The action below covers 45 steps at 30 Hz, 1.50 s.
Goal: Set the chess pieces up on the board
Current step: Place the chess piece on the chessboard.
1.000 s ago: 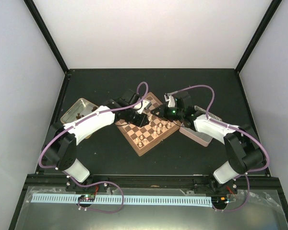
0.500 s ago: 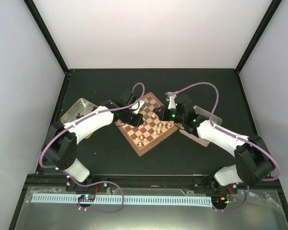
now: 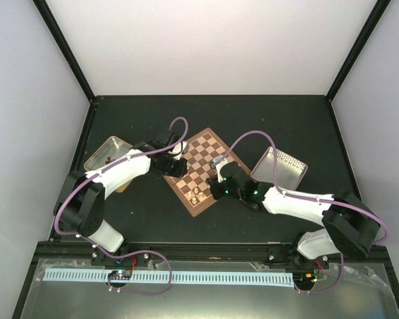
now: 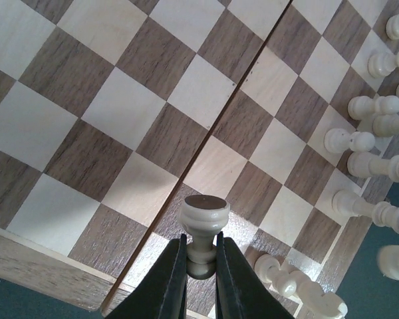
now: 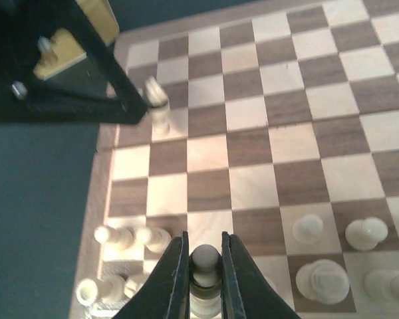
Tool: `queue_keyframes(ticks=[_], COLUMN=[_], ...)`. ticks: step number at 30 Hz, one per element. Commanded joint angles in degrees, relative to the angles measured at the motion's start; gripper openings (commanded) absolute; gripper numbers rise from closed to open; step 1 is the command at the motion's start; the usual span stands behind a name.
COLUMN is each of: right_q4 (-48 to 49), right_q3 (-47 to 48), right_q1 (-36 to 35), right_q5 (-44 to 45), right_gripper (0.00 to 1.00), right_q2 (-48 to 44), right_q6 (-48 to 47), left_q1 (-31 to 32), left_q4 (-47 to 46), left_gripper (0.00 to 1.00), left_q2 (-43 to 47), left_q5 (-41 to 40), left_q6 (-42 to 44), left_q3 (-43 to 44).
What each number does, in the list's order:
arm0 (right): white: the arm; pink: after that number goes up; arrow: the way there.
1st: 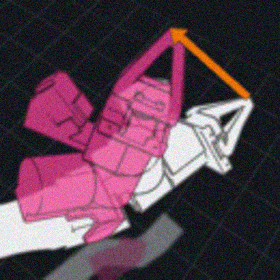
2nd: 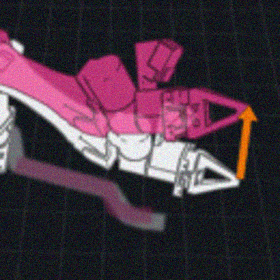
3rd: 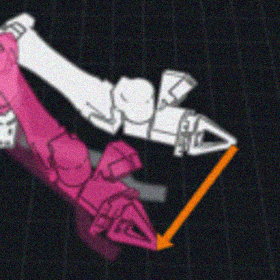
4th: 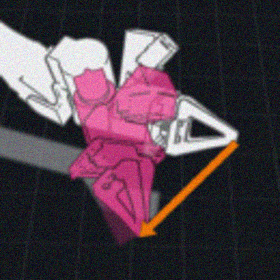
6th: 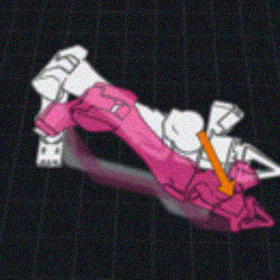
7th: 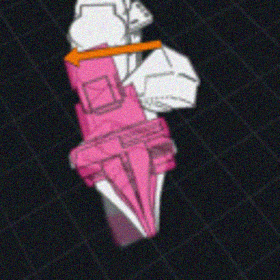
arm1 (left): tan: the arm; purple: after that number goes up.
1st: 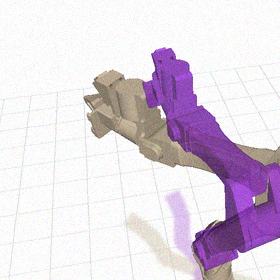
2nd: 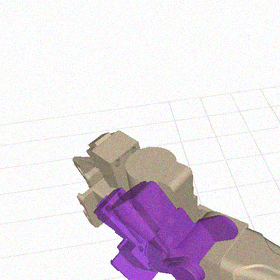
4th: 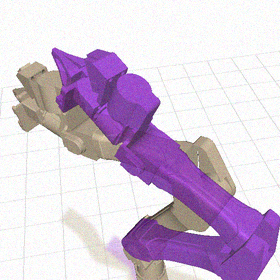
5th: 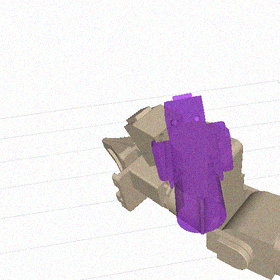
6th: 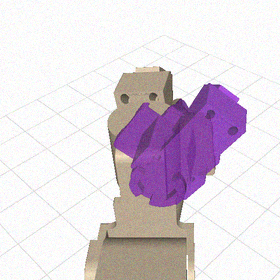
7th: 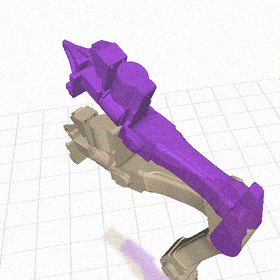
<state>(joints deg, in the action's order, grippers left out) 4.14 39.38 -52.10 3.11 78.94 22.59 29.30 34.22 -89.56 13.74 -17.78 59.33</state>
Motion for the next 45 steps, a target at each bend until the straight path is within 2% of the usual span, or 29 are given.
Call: queue_keyframes(ticks=[1, 7, 18, 26, 30, 45], right_q4=[3.7, 5.6, 7.7, 7.1, 6.7, 0.7], right_q3=[-1.5, -2.2, -2.4, -2.1, -2.1, 0.3], right_q1=[-2.4, -5.4, -5.9, -6.0, -6.0, -5.2], right_q5=[5.2, 7.9, 10.3, 10.0, 9.6, 8.1], right_gripper=[0.05, 0.05, 0.07, 0.16, 0.23, 0.27], right_q2=[1.8, 3.9, 8.0, 8.5, 7.5, -4.0], right_q6=[-4.2, -6.2, -6.1, -5.9, -5.6, 0.4], left_q1=[-0.5, -0.6, -0.6, -0.6, -0.7, -0.6], left_q4=[-1.9, -2.1, -2.0, -2.4, -2.2, -2.8], left_gripper=[0.02, 0.02, 0.02, 0.02, 0.01, 0.02], left_q2=[1.9, 1.9, 2.4, 2.4, 2.2, 3.9], left_q5=[1.3, 2.0, 2.5, 3.1, 3.3, 7.2], left_q6=[-0.7, -0.6, -0.5, -0.5, -0.5, -0.3], left_q3=[0.1, 0.0, -0.3, -0.4, -0.3, -0.1])
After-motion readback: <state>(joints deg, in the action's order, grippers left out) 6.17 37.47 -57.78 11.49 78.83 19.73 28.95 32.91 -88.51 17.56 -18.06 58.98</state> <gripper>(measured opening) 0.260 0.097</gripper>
